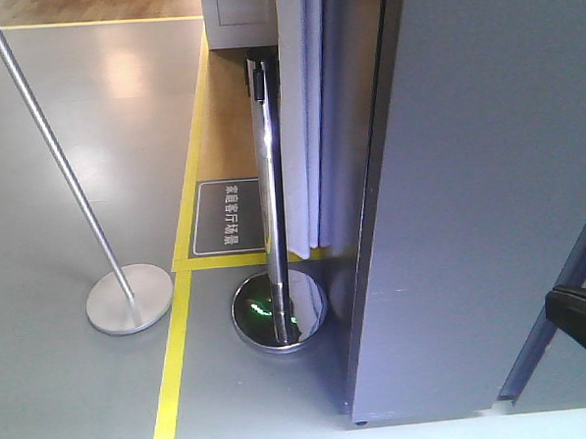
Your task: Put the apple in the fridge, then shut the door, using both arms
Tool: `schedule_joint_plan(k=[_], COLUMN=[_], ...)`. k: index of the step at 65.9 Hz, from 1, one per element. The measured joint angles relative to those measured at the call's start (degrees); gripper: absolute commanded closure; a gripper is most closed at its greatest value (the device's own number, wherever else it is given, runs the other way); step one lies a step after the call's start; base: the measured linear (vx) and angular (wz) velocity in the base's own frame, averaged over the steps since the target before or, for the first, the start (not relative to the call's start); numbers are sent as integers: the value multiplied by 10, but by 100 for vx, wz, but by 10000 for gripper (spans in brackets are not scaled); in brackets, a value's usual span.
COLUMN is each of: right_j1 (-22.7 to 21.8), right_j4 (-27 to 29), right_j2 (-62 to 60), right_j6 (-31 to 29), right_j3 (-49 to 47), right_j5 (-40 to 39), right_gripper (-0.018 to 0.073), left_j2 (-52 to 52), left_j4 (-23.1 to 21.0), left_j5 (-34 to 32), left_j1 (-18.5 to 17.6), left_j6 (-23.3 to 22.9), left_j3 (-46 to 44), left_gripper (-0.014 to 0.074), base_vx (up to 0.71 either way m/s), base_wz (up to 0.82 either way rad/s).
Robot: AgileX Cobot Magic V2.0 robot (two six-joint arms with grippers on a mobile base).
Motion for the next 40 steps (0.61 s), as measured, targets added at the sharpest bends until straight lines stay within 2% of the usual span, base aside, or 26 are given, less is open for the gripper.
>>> schedule_joint_plan(k=[30,40], right_j1=[0,24], right_j4=[1,-16], right_j2=[0,-27], right_j6=[-1,21], right_j3=[0,22], right_j5=[-3,-71], right_gripper=[565,565], left_j2=[0,0], left_j4=[0,0], left_j5=[0,0], left_j1=[0,0], left_j6=[0,0], left_j3=[0,0], left_gripper=[603,603], base_vx=[0,0], base_wz=[0,0])
